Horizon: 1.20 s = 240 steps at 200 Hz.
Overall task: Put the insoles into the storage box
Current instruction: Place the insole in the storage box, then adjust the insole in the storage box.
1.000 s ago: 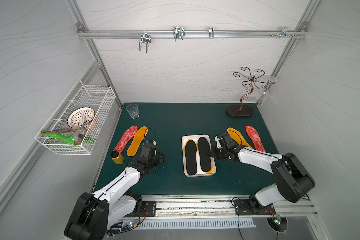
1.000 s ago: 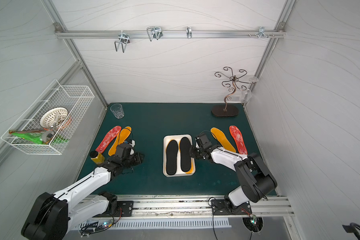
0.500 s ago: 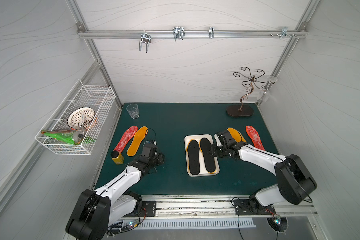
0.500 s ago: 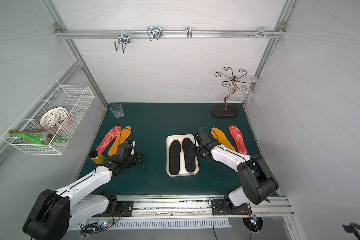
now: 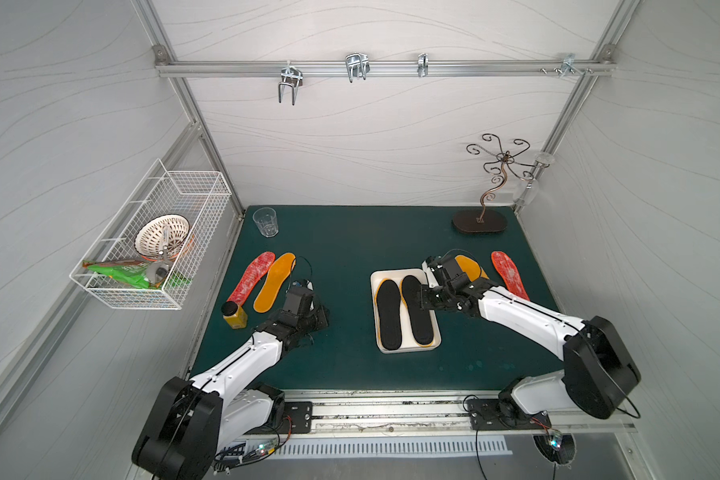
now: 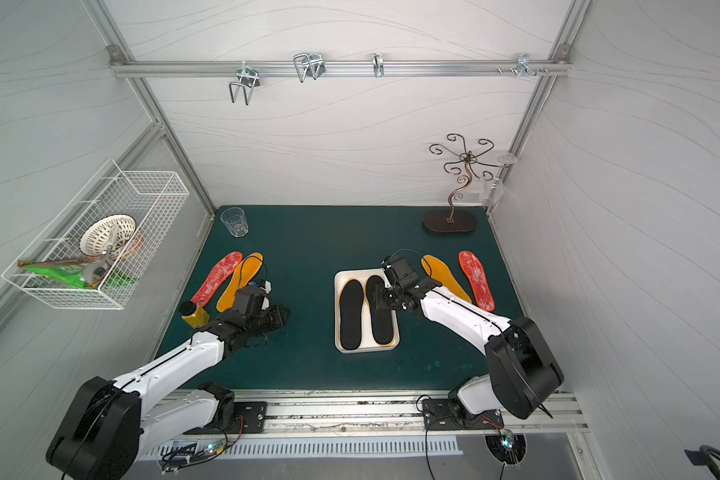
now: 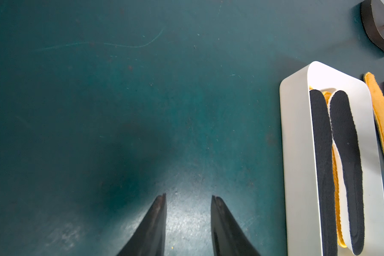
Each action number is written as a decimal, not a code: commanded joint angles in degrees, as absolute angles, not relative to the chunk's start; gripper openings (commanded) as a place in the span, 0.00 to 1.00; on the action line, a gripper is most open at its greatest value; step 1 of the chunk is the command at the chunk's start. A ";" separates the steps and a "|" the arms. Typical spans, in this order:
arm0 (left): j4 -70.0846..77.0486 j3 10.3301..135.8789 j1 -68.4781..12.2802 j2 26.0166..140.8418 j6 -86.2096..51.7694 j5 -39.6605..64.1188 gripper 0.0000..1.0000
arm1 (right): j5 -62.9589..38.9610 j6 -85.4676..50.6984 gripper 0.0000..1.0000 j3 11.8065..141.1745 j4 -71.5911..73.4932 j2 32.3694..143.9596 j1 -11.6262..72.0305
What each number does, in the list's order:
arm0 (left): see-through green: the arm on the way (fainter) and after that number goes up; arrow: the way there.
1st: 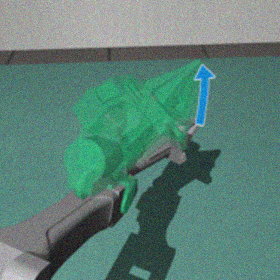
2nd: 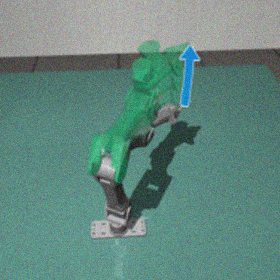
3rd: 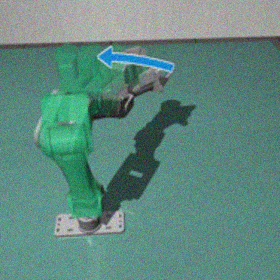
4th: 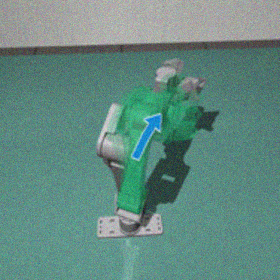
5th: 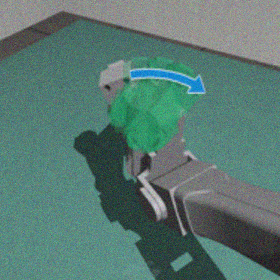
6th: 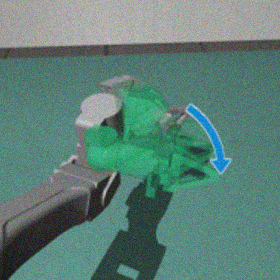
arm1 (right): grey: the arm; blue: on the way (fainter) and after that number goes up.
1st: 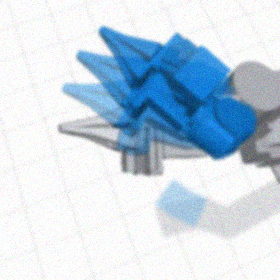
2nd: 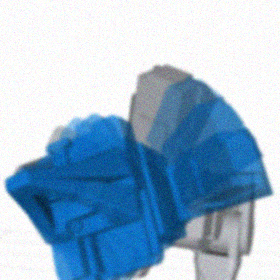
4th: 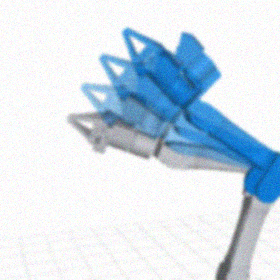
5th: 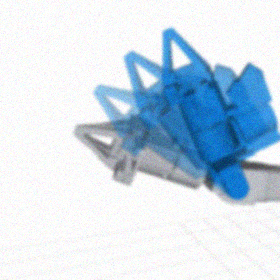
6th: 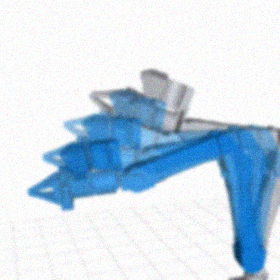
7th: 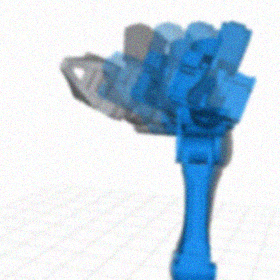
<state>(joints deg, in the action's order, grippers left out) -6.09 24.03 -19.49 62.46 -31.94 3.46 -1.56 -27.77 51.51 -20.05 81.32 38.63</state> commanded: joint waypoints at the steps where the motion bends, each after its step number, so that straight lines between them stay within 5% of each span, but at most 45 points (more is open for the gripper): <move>1: -4.98 27.26 -19.15 62.47 -32.34 3.86 0.38 | 1.44 -23.29 0.00 54.19 -23.36 83.27 41.78; 240: -8.31 29.18 -19.16 64.00 -31.65 3.85 0.38 | 4.14 -26.36 0.00 57.23 -16.75 104.22 48.30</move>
